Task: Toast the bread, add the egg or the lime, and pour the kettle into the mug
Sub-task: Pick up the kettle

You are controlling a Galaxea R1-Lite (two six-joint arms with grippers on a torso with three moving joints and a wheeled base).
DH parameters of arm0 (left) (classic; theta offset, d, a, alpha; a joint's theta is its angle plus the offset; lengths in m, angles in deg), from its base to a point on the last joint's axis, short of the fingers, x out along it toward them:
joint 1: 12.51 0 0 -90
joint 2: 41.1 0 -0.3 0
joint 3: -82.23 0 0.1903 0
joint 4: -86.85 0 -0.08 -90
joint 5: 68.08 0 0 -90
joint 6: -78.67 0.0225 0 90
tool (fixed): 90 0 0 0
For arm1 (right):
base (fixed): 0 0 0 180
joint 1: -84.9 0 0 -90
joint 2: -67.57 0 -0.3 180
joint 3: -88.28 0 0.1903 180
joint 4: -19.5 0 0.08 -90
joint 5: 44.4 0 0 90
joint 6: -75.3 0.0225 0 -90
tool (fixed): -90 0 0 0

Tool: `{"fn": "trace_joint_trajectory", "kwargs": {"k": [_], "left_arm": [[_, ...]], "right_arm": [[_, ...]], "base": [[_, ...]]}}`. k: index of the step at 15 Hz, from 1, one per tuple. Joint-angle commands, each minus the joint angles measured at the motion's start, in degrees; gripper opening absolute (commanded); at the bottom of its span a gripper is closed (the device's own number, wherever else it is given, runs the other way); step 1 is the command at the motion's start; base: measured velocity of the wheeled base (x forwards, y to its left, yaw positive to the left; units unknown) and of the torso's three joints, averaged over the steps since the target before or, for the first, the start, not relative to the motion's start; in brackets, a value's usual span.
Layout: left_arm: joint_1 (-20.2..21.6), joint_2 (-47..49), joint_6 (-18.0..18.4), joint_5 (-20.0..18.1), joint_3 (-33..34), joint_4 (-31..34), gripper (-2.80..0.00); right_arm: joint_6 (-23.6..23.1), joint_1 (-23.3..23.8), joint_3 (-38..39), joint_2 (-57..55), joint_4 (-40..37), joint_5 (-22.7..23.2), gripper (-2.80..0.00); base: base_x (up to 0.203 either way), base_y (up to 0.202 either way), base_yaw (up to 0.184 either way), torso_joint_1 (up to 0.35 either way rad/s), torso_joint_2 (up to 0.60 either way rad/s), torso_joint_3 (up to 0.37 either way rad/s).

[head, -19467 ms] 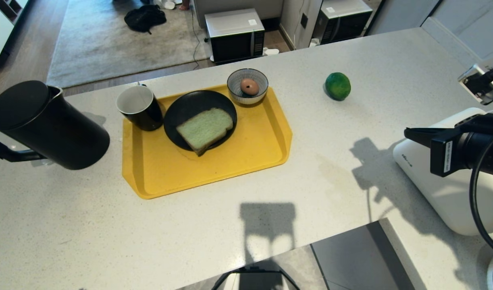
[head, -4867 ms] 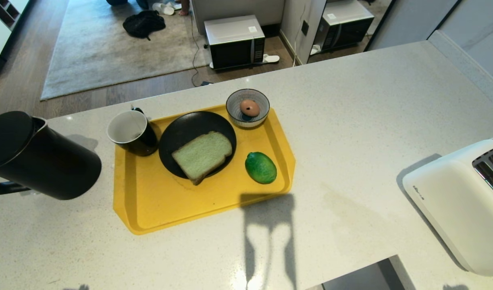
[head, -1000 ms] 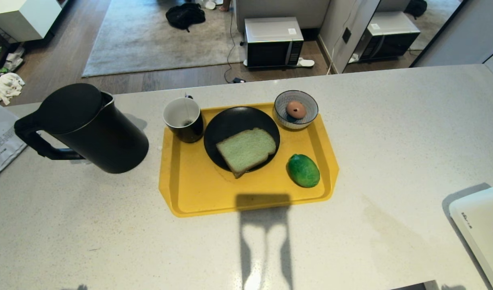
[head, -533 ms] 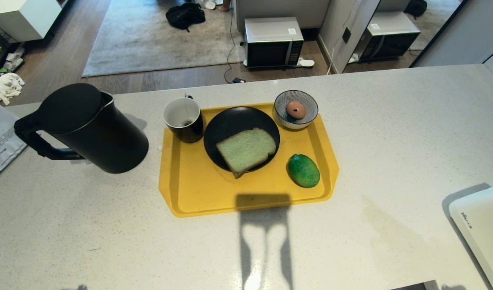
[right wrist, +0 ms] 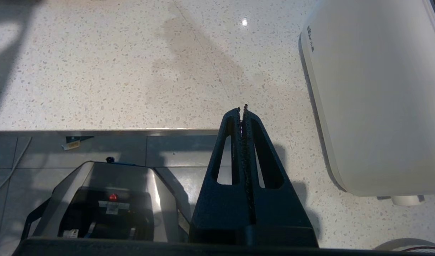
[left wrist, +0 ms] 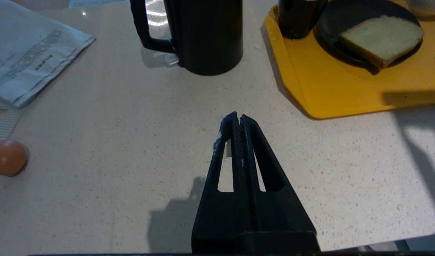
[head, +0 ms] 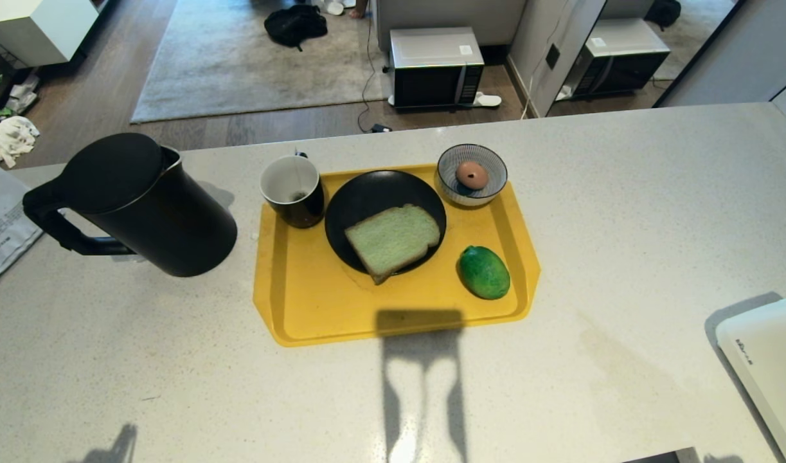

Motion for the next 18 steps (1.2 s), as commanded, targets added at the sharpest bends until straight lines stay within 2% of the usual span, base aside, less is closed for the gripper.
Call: {"fn": "trace_joint_trajectory", "kwargs": {"k": [1,5,9,11,14,16,18], "left_arm": [[-0.15,7.91,-0.11,1.03,-6.23,-0.14,-2.80],[-0.23,28.29,-0.29,4.41,-18.51,-2.45,-2.80],[1.95,46.30,1.33,4.26,-24.90,-14.55,-2.80],[2.65,48.36,3.23,-1.90,-24.53,-17.29,-2.80],[3.01,47.19,4.42,-8.90,-17.66,-17.93,-2.80],[2.87,46.12,6.12,-12.23,-13.27,-18.06,-2.80],[3.23,45.85,5.95,-14.66,-10.54,-18.35,-2.80]], "right_arm": [[-0.02,0.00,0.00,-0.07,-0.05,0.04,-2.80],[-0.10,-0.03,0.00,-0.07,-0.05,0.04,-2.80],[-0.10,0.00,0.00,-0.07,-0.05,0.04,-2.80],[-0.04,0.00,0.00,-0.07,-0.05,0.04,-2.80],[-0.09,-0.08,0.00,-0.07,-0.05,0.04,-2.80],[-0.10,0.00,-0.08,-0.07,-0.05,0.04,-2.80],[-0.06,-0.08,0.00,-0.07,-0.05,0.04,-2.80]], "base": [[0.000,0.000,0.000,0.000,0.00,0.000],[0.000,0.000,0.000,0.000,0.00,0.000],[0.000,0.000,0.000,0.000,0.00,0.000],[0.000,0.000,0.000,0.000,0.00,0.000],[0.000,0.000,0.000,0.000,0.00,0.000],[0.000,0.000,0.000,0.000,0.00,0.000],[0.000,0.000,0.000,0.000,0.00,0.000]]}}
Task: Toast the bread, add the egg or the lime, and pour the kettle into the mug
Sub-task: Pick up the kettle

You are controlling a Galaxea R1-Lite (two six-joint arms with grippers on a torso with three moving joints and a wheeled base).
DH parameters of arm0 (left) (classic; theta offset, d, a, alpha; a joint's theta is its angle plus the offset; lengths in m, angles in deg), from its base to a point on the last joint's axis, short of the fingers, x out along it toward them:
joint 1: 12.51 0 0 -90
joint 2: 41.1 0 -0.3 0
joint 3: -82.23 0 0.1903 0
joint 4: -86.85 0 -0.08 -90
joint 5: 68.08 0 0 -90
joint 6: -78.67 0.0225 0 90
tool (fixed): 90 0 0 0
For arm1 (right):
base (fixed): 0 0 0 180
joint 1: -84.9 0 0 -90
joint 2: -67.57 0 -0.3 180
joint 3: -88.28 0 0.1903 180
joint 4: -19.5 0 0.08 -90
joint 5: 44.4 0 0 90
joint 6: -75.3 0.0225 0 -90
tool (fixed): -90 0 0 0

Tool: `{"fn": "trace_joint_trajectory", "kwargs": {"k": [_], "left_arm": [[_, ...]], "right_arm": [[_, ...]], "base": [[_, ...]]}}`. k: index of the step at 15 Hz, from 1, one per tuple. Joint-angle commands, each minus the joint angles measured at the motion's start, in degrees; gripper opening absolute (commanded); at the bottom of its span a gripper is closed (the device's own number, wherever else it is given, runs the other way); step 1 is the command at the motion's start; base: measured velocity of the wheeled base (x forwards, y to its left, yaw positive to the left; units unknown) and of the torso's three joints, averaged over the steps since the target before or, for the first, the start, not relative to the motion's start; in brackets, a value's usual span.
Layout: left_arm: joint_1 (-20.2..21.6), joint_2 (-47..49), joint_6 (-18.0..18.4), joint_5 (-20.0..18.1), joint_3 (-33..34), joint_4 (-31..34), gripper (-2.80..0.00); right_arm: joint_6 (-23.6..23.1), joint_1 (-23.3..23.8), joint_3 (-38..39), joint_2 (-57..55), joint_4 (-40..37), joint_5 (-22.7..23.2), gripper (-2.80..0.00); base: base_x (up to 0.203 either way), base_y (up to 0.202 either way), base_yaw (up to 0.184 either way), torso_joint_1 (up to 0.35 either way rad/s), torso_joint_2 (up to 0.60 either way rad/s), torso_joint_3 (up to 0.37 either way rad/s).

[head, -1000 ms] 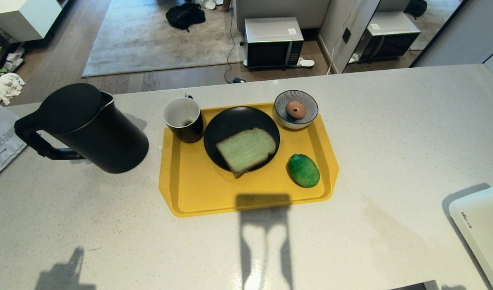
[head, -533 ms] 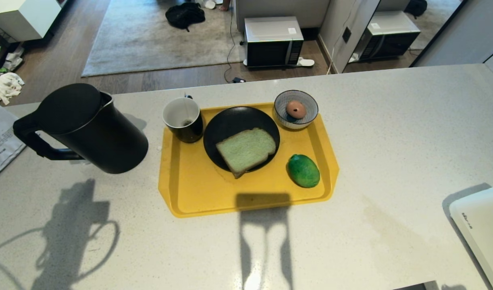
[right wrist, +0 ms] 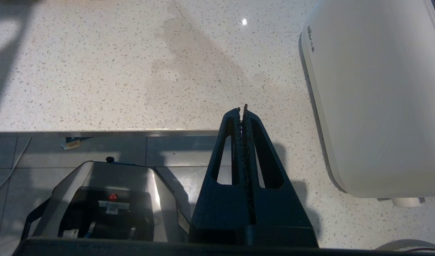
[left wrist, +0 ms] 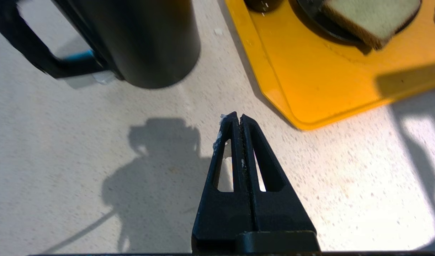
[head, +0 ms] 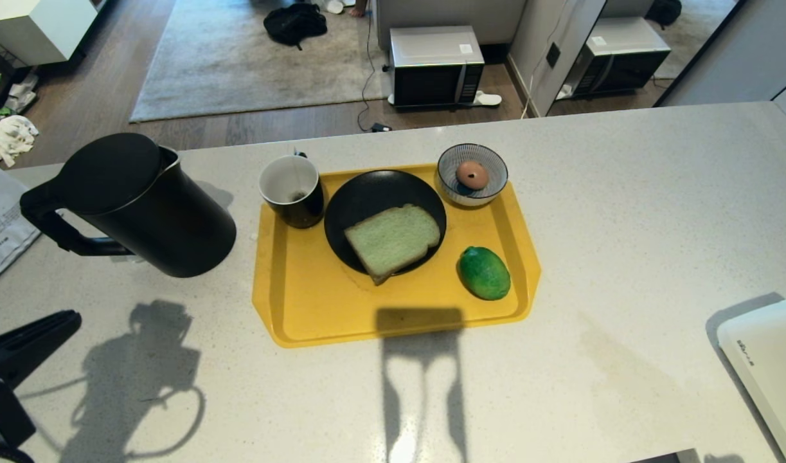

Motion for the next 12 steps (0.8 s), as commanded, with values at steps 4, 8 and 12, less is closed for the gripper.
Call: {"fn": "trace_joint_trajectory", "kwargs": {"k": [4,8,12], "left_arm": [[3.05,9.87,0.09,-2.84,3.78,-12.09,-2.80],[7.96,22.21,1.73,-6.62,10.27,-31.43,-2.80],[11.50,23.97,2.42,-7.05,13.13,-37.22,-2.80]], "right_arm": [[-0.07,0.02,0.00,-0.07,-0.05,0.03,-2.80],[-0.07,0.02,0.00,-0.07,-0.05,0.03,-2.80],[-0.04,-0.06,0.00,-0.07,-0.05,0.03,-2.80]], "base": [[0.000,0.000,0.000,0.000,0.00,0.000],[0.000,0.000,0.000,0.000,0.00,0.000],[0.000,0.000,0.000,0.000,0.00,0.000]]}}
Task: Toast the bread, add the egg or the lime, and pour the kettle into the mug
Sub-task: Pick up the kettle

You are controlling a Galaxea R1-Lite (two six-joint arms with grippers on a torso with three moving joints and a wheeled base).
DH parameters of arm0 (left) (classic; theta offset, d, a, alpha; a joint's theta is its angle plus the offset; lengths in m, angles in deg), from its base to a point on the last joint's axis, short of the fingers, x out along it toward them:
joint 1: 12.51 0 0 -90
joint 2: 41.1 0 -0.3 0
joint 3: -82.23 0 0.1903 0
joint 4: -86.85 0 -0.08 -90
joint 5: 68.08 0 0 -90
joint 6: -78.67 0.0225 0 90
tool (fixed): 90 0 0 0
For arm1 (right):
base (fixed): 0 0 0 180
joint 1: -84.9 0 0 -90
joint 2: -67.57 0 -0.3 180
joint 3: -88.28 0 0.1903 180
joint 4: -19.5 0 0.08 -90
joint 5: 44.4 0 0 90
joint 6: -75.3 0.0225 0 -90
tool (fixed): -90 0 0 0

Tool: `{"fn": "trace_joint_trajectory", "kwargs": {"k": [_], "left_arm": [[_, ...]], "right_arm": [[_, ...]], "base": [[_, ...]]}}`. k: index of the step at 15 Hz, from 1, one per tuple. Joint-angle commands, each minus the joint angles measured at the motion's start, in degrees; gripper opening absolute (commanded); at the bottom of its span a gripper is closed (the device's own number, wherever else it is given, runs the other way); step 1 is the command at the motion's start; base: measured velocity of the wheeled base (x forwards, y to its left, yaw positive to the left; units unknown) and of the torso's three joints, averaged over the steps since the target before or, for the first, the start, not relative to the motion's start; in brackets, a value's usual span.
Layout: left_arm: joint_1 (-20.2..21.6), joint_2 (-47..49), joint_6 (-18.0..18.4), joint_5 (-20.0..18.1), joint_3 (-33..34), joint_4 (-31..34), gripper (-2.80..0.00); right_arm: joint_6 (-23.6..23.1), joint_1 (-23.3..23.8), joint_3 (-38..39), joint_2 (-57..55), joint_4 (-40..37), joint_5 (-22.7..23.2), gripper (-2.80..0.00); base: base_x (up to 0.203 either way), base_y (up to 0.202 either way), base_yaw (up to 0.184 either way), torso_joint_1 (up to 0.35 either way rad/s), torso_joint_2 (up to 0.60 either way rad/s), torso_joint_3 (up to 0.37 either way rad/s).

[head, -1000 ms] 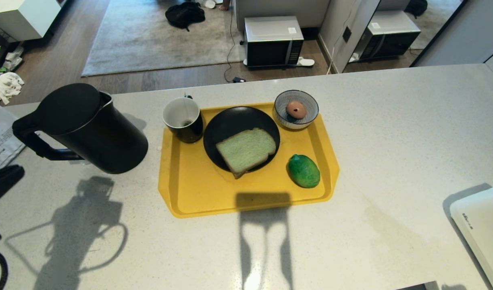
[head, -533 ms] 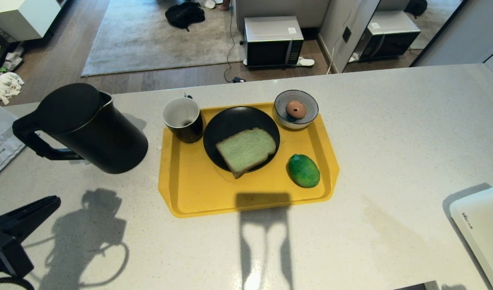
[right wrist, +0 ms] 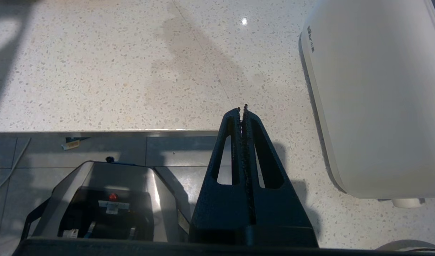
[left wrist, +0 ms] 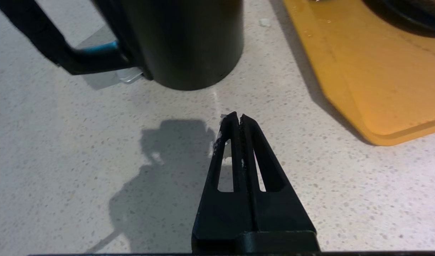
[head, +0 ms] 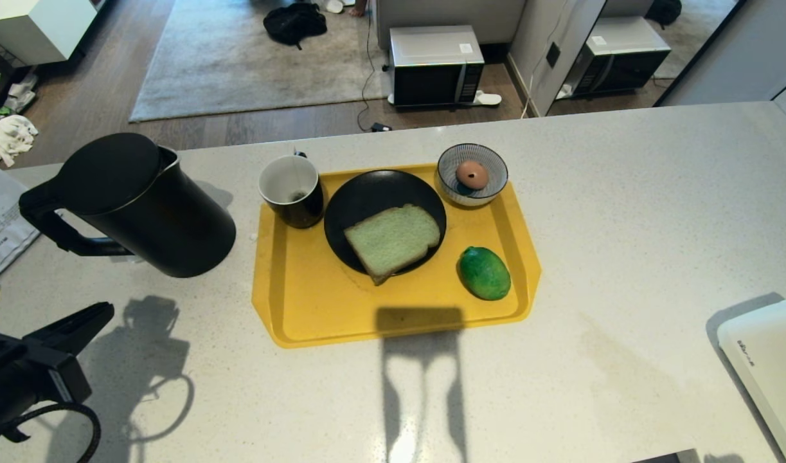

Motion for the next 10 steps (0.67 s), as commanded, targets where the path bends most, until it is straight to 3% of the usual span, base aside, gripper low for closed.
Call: {"fn": "trace_joint_trajectory", "kwargs": {"k": [1,6,10], "left_arm": [[2.96,3.15,-0.02,-0.06,1.15,-3.31,0.00],[10.18,7.18,0.49,0.04,1.02,-9.29,0.00],[13.41,11.06,0.10,0.13,-2.65,-14.32,0.00]], "right_arm": [[0.03,0.02,0.01,-0.07,-0.02,0.01,-2.80],[-0.06,0.02,0.01,-0.07,-0.02,0.01,-2.80],[-0.06,0.02,0.01,-0.07,-0.02,0.01,-2.80]], "base": [[0.000,0.000,0.000,0.000,0.00,0.000],[0.000,0.000,0.000,0.000,0.00,0.000],[0.000,0.000,0.000,0.000,0.00,0.000]]}}
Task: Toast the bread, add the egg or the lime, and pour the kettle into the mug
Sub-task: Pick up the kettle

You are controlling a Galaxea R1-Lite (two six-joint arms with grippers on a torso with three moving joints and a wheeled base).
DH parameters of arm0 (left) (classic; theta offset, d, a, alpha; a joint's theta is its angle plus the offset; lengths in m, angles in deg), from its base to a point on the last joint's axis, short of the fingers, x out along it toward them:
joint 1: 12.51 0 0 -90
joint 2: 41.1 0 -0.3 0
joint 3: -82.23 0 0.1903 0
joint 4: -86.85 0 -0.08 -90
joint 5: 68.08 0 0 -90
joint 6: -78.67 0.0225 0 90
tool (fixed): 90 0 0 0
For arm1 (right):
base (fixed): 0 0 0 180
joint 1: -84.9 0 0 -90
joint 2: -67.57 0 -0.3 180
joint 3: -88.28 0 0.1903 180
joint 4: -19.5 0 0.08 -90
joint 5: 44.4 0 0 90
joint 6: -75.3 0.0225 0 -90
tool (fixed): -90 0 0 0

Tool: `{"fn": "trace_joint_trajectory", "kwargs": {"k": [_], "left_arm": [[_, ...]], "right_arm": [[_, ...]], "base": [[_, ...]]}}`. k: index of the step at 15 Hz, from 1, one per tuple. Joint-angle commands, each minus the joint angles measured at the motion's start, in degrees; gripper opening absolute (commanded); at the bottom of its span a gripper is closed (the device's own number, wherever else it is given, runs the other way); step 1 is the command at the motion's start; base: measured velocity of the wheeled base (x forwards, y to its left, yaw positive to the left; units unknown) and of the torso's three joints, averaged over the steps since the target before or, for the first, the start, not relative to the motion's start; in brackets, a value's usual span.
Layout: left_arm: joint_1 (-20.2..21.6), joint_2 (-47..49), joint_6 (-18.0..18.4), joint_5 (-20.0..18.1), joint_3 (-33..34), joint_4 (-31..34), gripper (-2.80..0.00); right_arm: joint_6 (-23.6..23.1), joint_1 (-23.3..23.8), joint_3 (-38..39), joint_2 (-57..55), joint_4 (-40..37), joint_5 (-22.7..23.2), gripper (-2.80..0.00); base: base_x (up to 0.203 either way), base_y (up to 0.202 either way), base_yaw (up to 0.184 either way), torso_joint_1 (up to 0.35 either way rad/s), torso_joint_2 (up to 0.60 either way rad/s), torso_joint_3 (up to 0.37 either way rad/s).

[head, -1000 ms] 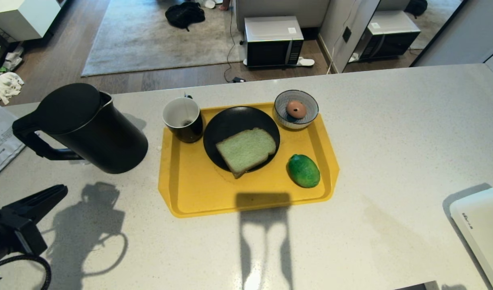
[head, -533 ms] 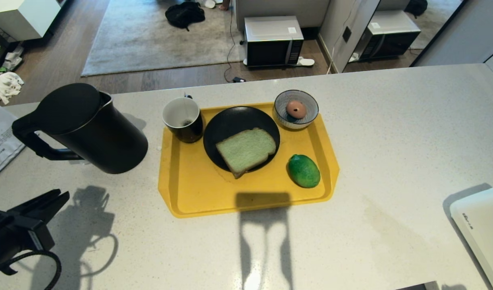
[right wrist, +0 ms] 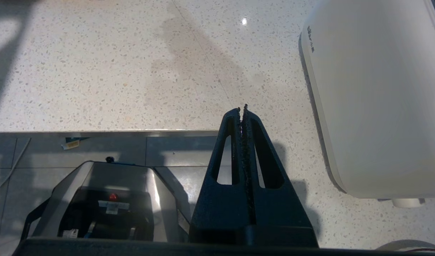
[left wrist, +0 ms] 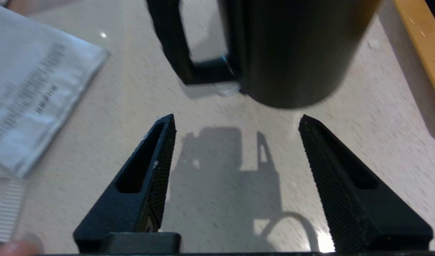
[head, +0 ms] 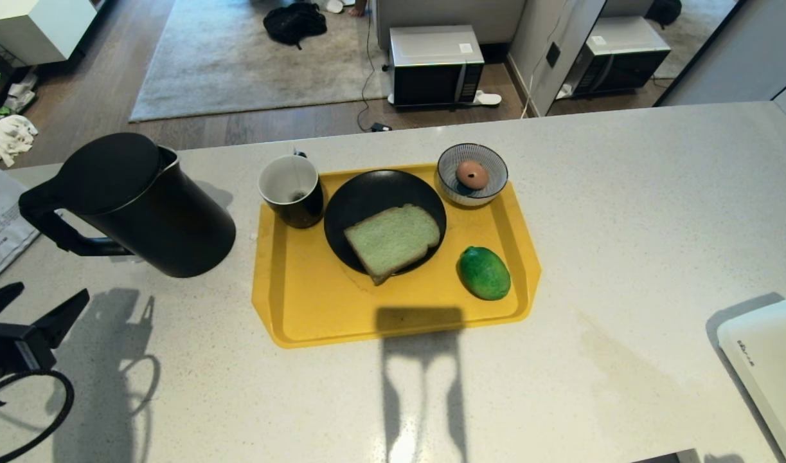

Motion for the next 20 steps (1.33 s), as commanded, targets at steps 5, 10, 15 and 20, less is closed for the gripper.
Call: {"fn": "trace_joint_trajectory", "kwargs": {"k": [5,10,15,20], "left_arm": [[3.42,7.59,-0.57,-1.18,-8.18,-2.54,0.00],[3.74,12.37,-1.20,-1.27,-13.06,-3.18,0.00],[3.58,16.62,-1.46,-2.93,-18.34,-3.12,0.00],[3.26,19.26,-3.40,-3.03,-21.01,-3.26,0.00]], "right_arm": [[-0.06,0.00,0.01,-0.07,-0.02,0.03,-2.80],[-0.06,0.00,0.01,-0.07,-0.02,0.03,-2.80],[-0.03,0.00,0.01,-0.07,-0.02,0.03,-2.80],[-0.06,0.00,0.01,-0.07,-0.02,0.03,-2.80]], "base": [[0.000,0.000,0.000,0.000,0.00,0.000],[0.000,0.000,0.000,0.000,0.00,0.000],[0.000,0.000,0.000,0.000,0.00,0.000],[0.000,0.000,0.000,0.000,0.00,0.000]]}}
